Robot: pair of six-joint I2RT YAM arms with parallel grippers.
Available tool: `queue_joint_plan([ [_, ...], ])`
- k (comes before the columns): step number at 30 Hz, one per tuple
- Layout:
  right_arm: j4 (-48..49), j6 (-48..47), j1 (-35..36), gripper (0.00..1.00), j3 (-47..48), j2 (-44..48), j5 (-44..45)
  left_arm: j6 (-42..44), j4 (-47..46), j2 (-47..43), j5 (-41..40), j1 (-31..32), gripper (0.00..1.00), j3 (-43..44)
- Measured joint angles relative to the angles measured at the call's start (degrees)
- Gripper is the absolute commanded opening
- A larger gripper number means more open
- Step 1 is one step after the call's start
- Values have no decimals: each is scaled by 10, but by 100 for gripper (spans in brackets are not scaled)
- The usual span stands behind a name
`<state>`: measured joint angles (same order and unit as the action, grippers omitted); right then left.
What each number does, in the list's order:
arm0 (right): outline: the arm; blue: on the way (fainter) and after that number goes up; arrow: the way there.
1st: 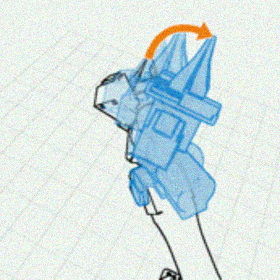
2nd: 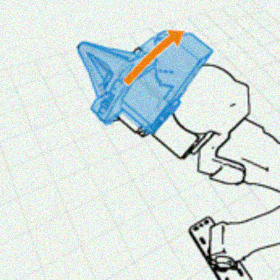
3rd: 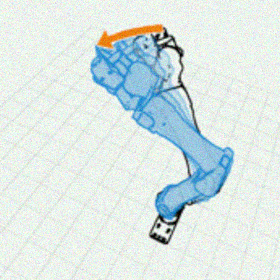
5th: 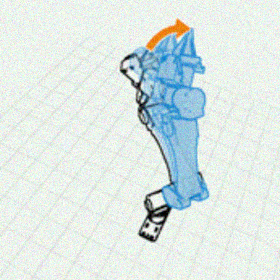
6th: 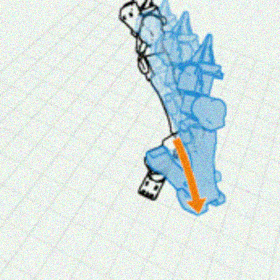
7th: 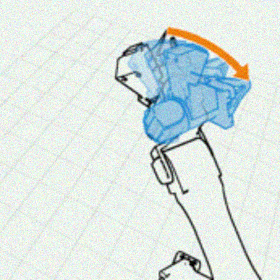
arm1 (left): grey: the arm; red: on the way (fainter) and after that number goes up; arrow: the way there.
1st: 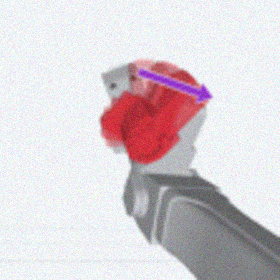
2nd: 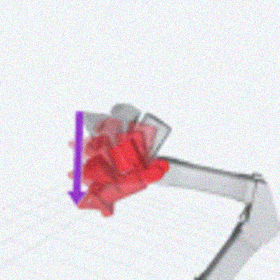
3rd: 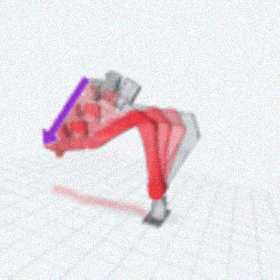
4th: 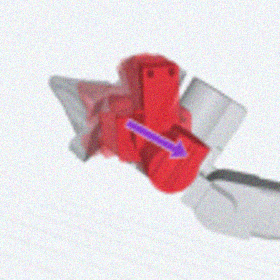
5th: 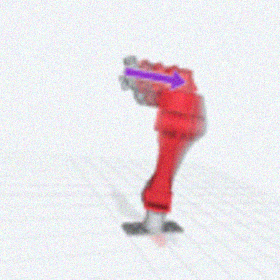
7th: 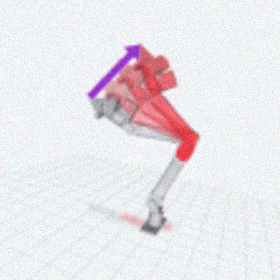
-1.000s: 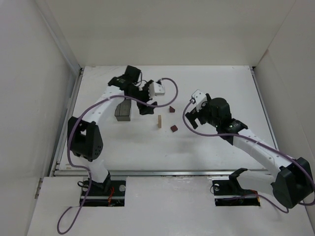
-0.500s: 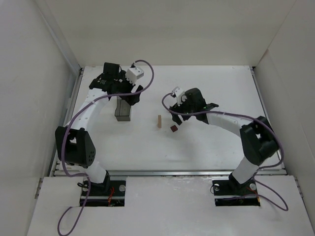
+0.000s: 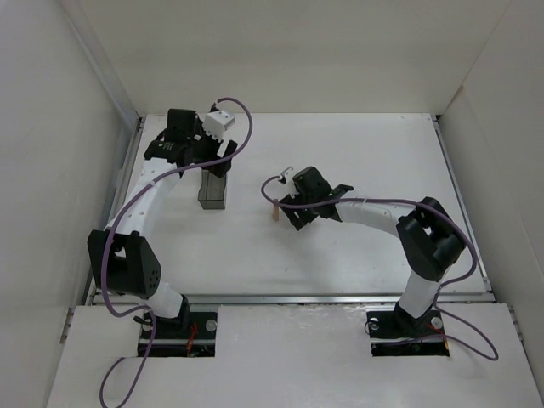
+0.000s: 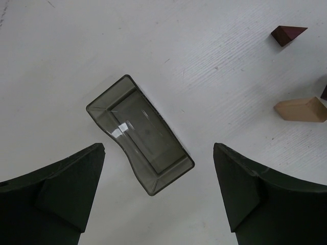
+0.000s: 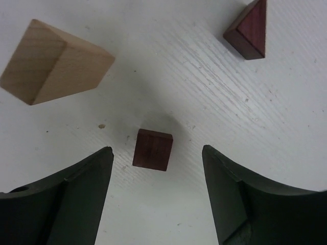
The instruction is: Build the wood block tower
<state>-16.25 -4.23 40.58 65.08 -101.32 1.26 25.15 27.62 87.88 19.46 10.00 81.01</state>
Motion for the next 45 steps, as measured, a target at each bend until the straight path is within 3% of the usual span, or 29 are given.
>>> queue_joint_plan([
  [6,-3,15,0,59,0,-10,37,-2,-3,0,-4,0,85,0],
  [18,-26,15,4,60,14,-43,13,-2,-11,0,-4,0,85,-1],
  [20,-25,14,4,55,11,-42,13,-2,-14,0,-4,0,85,-3],
  [24,-26,12,4,55,11,-42,14,-2,-17,0,-4,0,85,-12],
  [28,-26,5,4,47,11,-42,13,-2,-17,0,-4,0,85,-16],
  [31,-26,-1,4,33,11,-41,13,-2,-17,0,-4,0,85,-16],
  [32,-26,-3,4,24,11,-41,13,-2,-17,0,-4,0,85,-16],
  [36,-26,-13,4,2,11,-40,13,-2,-17,0,-4,0,85,-18],
  [45,-34,-74,-5,0,11,26,-9,49,-4,0,38,0,80,-18],
])
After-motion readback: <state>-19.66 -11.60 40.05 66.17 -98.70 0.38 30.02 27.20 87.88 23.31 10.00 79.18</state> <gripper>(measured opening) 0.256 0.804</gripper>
